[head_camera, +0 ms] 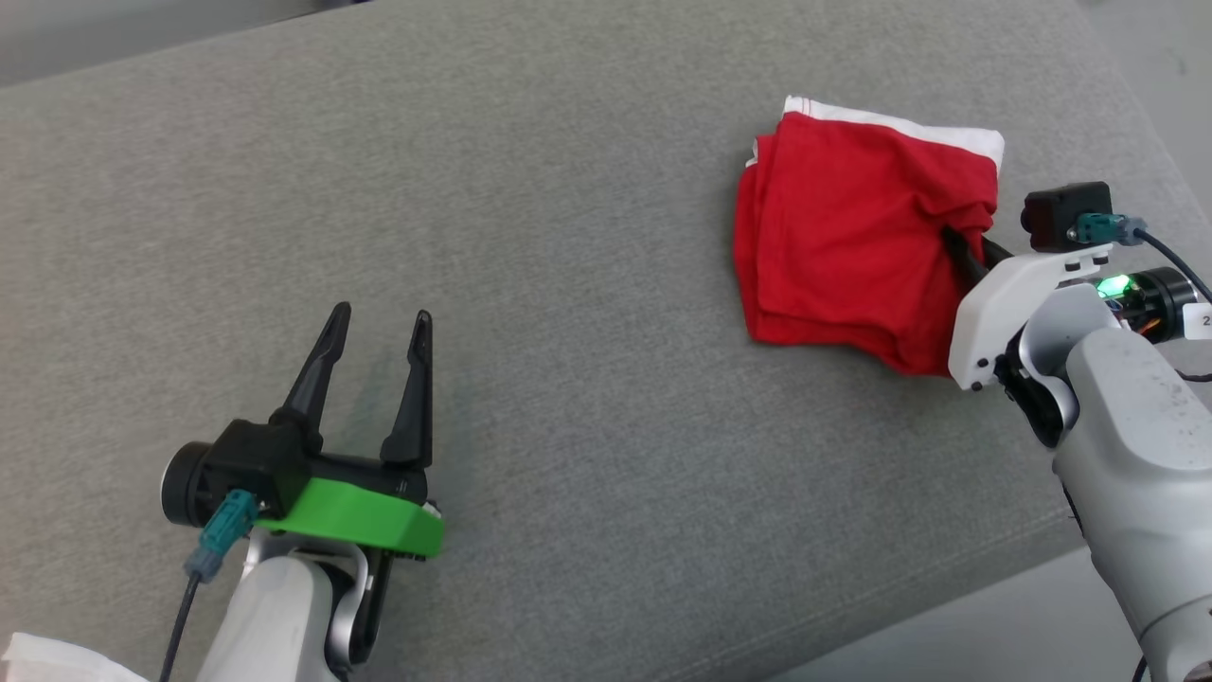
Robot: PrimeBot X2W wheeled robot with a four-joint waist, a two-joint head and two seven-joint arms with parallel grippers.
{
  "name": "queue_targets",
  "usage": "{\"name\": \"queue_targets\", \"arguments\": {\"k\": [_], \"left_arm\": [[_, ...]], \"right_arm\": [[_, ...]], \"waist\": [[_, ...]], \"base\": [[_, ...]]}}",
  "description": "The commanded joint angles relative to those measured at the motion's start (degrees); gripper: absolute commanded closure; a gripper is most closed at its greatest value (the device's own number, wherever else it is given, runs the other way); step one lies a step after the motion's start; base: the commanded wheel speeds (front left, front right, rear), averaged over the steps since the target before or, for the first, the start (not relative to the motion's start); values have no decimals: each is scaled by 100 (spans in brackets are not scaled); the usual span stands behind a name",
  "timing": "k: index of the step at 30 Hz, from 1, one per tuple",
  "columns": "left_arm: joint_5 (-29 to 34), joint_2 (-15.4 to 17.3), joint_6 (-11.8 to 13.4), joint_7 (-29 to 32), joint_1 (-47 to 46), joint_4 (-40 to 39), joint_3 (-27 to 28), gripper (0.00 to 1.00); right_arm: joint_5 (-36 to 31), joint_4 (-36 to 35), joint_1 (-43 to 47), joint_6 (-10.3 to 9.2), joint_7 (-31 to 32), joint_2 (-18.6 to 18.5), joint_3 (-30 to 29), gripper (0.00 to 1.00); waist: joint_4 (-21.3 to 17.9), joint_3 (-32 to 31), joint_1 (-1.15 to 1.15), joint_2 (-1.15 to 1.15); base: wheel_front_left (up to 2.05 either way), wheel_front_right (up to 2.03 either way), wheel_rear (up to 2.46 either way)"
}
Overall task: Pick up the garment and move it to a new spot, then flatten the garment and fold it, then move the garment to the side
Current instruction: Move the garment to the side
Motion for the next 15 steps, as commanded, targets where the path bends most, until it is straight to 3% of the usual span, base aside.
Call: {"name": "queue_targets", "arguments": {"k": [1, 8, 15], "left_arm": [[28, 102, -17, 6, -141, -35, -17, 0], [-12, 222, -19, 55, -283, -201, -154, 0], [-15, 254, 26, 82, -372, -434, -184, 0]], "right_arm": [[-69, 47, -139, -9, -101, 51, -43, 100], [-167, 387, -521, -9, -324, 117, -248, 100], [-291, 764, -1156, -9, -450, -213, -617, 100]], "waist": [[-574, 520, 0, 0], [-469, 741, 0, 0], [-107, 960, 0, 0]], "base": [[0, 0, 0], [0, 0, 0], [0, 0, 0]]}}
